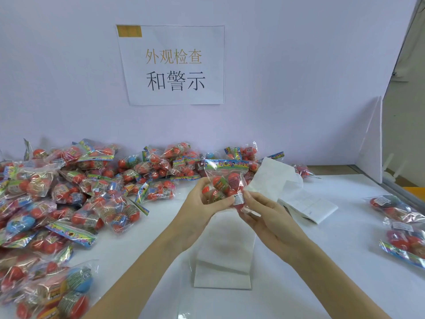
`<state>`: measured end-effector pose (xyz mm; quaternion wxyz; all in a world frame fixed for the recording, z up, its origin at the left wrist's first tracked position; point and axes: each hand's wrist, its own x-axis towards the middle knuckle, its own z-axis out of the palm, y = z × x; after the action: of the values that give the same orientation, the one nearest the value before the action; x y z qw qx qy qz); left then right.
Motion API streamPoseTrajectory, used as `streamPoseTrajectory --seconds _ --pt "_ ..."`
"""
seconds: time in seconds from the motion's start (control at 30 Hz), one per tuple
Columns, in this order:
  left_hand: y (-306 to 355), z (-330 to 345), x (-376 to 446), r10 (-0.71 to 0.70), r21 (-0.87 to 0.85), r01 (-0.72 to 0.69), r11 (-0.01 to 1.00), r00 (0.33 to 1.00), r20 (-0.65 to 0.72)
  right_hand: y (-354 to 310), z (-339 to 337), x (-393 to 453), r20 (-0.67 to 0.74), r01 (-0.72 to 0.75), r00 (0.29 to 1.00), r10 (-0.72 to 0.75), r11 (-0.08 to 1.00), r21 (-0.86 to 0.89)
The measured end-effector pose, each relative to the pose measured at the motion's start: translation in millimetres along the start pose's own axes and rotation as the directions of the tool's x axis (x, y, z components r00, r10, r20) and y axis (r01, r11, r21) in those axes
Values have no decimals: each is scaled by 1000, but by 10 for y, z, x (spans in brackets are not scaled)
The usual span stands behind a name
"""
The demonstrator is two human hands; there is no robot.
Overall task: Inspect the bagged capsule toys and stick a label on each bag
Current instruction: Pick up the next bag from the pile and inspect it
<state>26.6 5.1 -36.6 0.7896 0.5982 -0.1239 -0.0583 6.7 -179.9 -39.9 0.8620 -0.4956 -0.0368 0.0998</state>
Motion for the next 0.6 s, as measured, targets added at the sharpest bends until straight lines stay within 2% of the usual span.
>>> streamPoseTrajectory --seconds 0.07,0.23,0.33,0.4,0.5,0.6 --pt "-11 10 -1 -10 -26 10 1000 1000 -24 15 15 0 -7 20 1000 -20 1000 -24" --pt "-50 26 -10 -12 42 15 999 998 -61 99 47 0 -64 134 985 -159 947 -291" --pt "-65 42 -5 23 97 -13 995 995 -99 104 16 18 -36 103 993 -109 983 -149" --pt "-52 48 -6 25 38 -21 999 996 -90 83 6 24 -5 73 997 -73 995 -63" --pt "-29 31 -6 33 1 -33 999 996 -78 60 11 31 33 74 997 -72 995 -63" --pt "-55 18 -11 26 31 -24 999 998 -56 79 23 30 4 114 993 -114 983 -144"
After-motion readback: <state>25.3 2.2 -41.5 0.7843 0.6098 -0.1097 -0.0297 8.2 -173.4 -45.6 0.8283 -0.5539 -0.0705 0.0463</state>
